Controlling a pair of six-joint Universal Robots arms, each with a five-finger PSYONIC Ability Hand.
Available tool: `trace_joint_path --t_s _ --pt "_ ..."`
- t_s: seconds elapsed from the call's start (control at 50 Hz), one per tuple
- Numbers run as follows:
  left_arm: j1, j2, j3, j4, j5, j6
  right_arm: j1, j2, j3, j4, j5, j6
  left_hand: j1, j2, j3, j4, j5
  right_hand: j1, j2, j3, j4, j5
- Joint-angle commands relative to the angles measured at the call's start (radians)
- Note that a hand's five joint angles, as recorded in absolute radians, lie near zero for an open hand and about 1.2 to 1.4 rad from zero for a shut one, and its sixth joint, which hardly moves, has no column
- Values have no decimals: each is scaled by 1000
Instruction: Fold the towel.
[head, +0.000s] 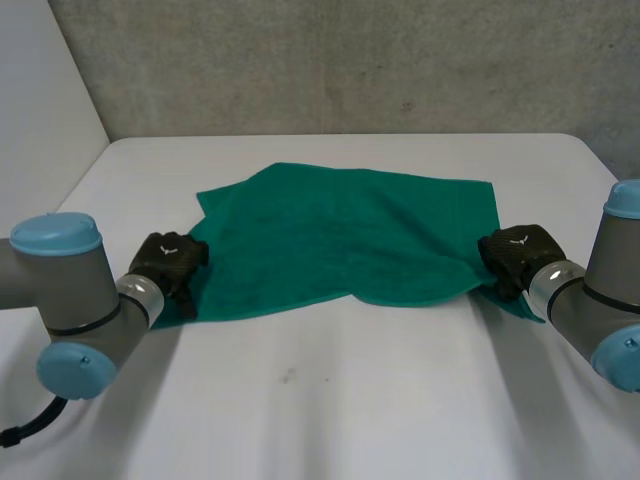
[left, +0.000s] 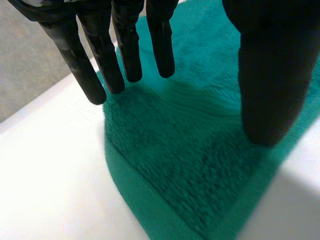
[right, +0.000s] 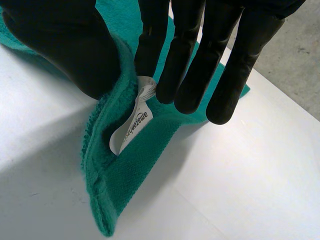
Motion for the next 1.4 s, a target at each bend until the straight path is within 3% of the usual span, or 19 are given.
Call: trace_joint_path --t_s 0.02,0.28,0.36,0.38,0.4,0.46,0.6,0.92,1.26,1.32,1.4 --pt "0 -24 31 57 2 1 0 1 0 0 0 -1 178 182 181 177 212 418 218 211 204 228" --pt "0 -73 77 56 2 4 -3 0 0 0 2 -2 437 441 439 435 470 418 218 211 204 228" --pt "-2 -44 60 39 -3 1 -3 0 0 0 2 -2 281 285 284 280 315 418 218 211 204 228" --pt "-3 -28 54 28 -3 1 -3 1 0 0 2 -2 176 180 179 175 210 418 218 211 204 228" --pt "-2 28 21 -17 -3 -3 -3 2 0 0 2 -2 -124 -120 -121 -125 -90 418 218 211 204 228" --pt "-2 71 -13 -67 -2 -4 -3 0 -2 0 2 -2 -212 -208 -209 -213 -178 418 218 211 204 228" --pt "1 114 -81 -111 -2 1 -1 1 -2 0 0 -2 -206 -202 -204 -208 -173 418 218 211 204 228" --pt "26 24 -27 19 -3 4 -1 0 5 -1 2 -4 37 41 40 36 71 418 218 211 204 228" --pt "26 -22 33 11 -5 6 0 2 3 -1 2 -5 105 109 107 104 139 418 218 211 204 228" --pt "24 -10 26 1 -6 4 0 2 5 0 2 -5 93 97 96 92 127 418 218 211 204 228" --pt "24 50 -16 -76 -6 3 0 0 5 -1 2 -5 -91 -87 -89 -92 -57 418 218 211 204 228"
